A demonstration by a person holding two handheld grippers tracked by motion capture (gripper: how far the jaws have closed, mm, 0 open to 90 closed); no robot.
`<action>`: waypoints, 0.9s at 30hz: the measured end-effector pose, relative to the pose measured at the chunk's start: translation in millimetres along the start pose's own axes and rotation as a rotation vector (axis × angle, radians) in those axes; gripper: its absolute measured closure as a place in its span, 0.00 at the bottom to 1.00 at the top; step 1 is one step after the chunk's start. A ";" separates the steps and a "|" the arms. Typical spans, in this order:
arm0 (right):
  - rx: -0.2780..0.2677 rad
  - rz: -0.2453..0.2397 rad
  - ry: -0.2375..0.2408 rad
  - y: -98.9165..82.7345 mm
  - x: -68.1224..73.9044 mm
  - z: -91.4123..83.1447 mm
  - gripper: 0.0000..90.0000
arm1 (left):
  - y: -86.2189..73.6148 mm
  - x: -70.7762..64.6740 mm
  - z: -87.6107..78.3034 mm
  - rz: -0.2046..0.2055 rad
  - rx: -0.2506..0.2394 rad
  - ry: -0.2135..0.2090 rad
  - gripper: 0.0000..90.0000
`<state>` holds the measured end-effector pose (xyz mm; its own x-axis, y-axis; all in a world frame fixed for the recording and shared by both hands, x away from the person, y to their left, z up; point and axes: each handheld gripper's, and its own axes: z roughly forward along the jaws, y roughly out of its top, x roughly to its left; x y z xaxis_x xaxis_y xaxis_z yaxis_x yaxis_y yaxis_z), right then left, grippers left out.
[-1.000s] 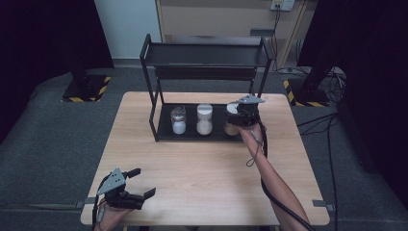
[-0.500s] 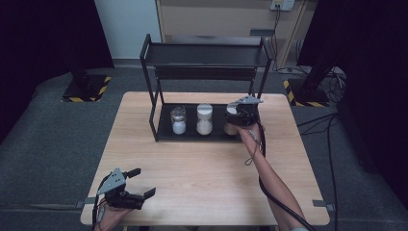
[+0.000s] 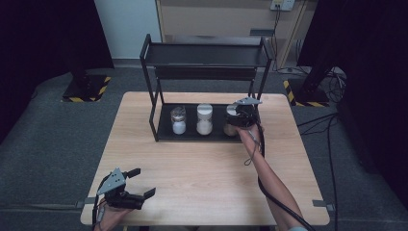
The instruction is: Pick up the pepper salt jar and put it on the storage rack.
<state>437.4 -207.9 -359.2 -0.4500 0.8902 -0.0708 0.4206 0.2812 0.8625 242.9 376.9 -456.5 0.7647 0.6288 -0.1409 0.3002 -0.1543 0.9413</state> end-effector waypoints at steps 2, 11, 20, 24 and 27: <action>0.002 0.000 0.002 0.4 -0.6 0.1 0.37 | -0.1 0.0 -0.1 -0.001 0.000 0.001 0.02; -0.011 0.011 0.007 -4.1 -3.7 -0.2 0.37 | 0.2 -0.3 -0.1 0.003 0.001 0.000 0.02; -0.018 -0.008 -0.002 0.1 -1.0 -3.0 0.28 | 0.3 -0.4 0.1 0.005 0.001 0.000 0.02; -0.022 -0.053 -0.016 7.3 4.8 -5.4 0.19 | 0.4 -0.7 0.1 0.005 0.001 0.000 0.02; -0.038 -0.073 -0.022 10.1 7.0 -9.0 0.16 | 0.4 -0.7 0.1 0.004 0.001 0.000 0.02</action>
<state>431.4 -202.0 -346.5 -0.4607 0.8756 -0.1451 0.3565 0.3323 0.8732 242.5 376.4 -456.1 0.7660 0.6281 -0.1368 0.2976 -0.1579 0.9415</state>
